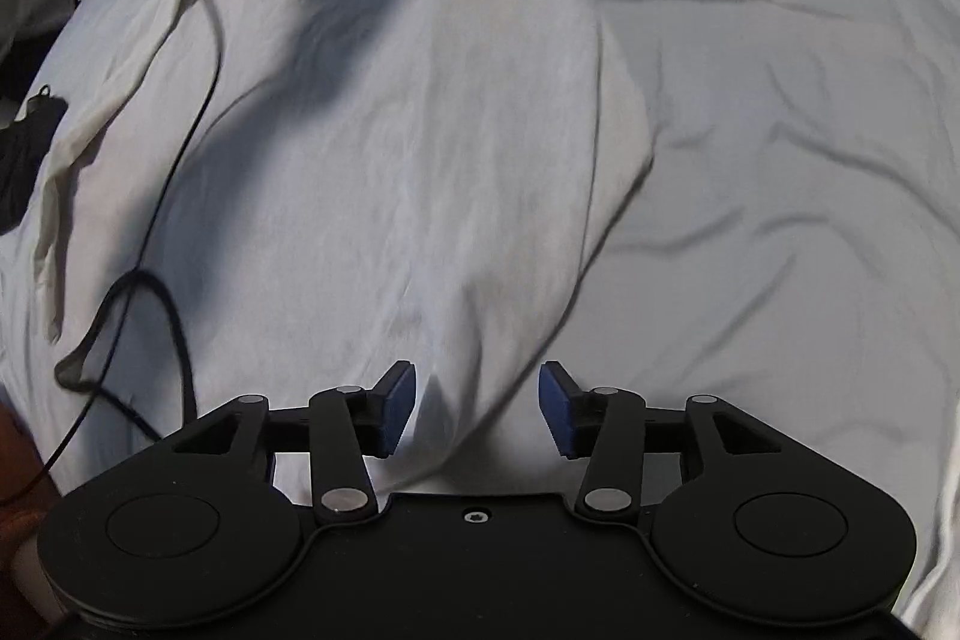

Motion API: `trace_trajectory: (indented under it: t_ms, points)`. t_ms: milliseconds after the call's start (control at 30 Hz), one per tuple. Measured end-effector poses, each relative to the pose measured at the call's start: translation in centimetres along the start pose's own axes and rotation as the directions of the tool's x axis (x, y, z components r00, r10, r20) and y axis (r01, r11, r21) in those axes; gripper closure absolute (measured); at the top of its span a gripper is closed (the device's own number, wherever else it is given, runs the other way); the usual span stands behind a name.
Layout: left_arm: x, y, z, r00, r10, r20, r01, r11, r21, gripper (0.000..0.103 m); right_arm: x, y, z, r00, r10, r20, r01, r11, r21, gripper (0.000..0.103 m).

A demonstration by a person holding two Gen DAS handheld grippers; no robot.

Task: Fold clothes

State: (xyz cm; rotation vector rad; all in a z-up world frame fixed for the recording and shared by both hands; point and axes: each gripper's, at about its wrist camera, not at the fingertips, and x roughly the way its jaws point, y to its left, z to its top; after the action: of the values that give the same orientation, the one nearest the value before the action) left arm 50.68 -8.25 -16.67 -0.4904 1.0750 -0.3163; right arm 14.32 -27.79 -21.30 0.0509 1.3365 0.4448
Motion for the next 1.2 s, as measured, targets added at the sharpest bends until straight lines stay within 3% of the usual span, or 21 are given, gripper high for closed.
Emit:
trace_trajectory:
  t_ms: [100, 200, 367, 467, 533, 667, 800, 900, 967, 1067, 1133, 1200]
  points:
    - [-0.9, -1.0, 0.2, 1.000, 0.009, 0.014, -0.009, 1.000, 0.024, 0.100, 0.6, 0.3, -1.1, 0.998, 0.067, 0.004, -0.067, 0.997, 0.033, 0.064]
    - [-1.9, -1.6, 0.4, 0.999, 0.022, 0.029, -0.023, 0.999, 0.044, 0.100, 1.1, 0.9, -1.6, 0.997, 0.078, 0.025, -0.079, 0.996, 0.030, 0.098]
    - [-3.6, -2.8, 1.6, 0.998, 0.033, 0.058, -0.038, 0.995, 0.089, 0.100, 0.8, 0.8, -1.6, 0.994, 0.085, 0.065, -0.090, 0.993, 0.071, 0.100]
    - [-4.5, -3.9, 2.9, 0.997, 0.009, 0.077, -0.020, 0.990, 0.136, 0.100, -1.2, 1.4, -1.8, 0.979, 0.175, 0.108, -0.183, 0.981, 0.063, 0.100]
    - [-5.0, -4.8, 3.5, 0.996, -0.041, 0.082, 0.026, 0.983, 0.181, 0.100, -2.6, 2.9, -1.8, 0.967, 0.218, 0.135, -0.220, 0.976, -0.001, 0.100]
    - [-5.2, -7.0, 3.8, 0.984, -0.171, 0.056, 0.149, 0.949, 0.279, 0.100, -3.3, 5.8, -1.5, 0.954, 0.271, 0.132, -0.259, 0.960, -0.102, 0.100]
    - [-3.9, -8.6, 3.1, 0.961, -0.274, -0.027, 0.265, 0.898, 0.352, 0.100, -1.2, 7.0, -1.1, 0.955, 0.286, 0.082, -0.276, 0.955, -0.111, 0.100]
    - [-3.5, -9.4, 3.0, 0.943, -0.328, -0.048, 0.320, 0.861, 0.395, 0.097, -0.8, 6.5, -1.3, 0.954, 0.289, 0.076, -0.282, 0.955, -0.093, 0.100]
    - [-2.5, -8.5, 3.4, 0.968, -0.250, -0.031, 0.243, 0.893, 0.378, 0.096, -0.9, 6.0, -1.3, 0.963, 0.259, 0.076, -0.253, 0.964, -0.081, 0.100]
    - [-0.5, -5.1, 3.8, 0.986, -0.164, -0.002, 0.157, 0.937, 0.313, 0.096, 0.2, 5.6, -1.0, 0.965, 0.256, 0.062, -0.254, 0.966, -0.039, 0.100]
    - [0.1, -3.6, 3.7, 0.991, -0.130, 0.000, 0.125, 0.951, 0.284, 0.096, 1.6, 6.0, -0.8, 0.965, 0.258, 0.040, -0.257, 0.966, -0.024, 0.100]
    - [1.0, -0.9, 3.4, 0.998, -0.054, 0.017, 0.048, 0.964, 0.262, 0.096, 3.2, 6.6, -0.7, 0.962, 0.271, 0.020, -0.270, 0.962, -0.025, 0.100]
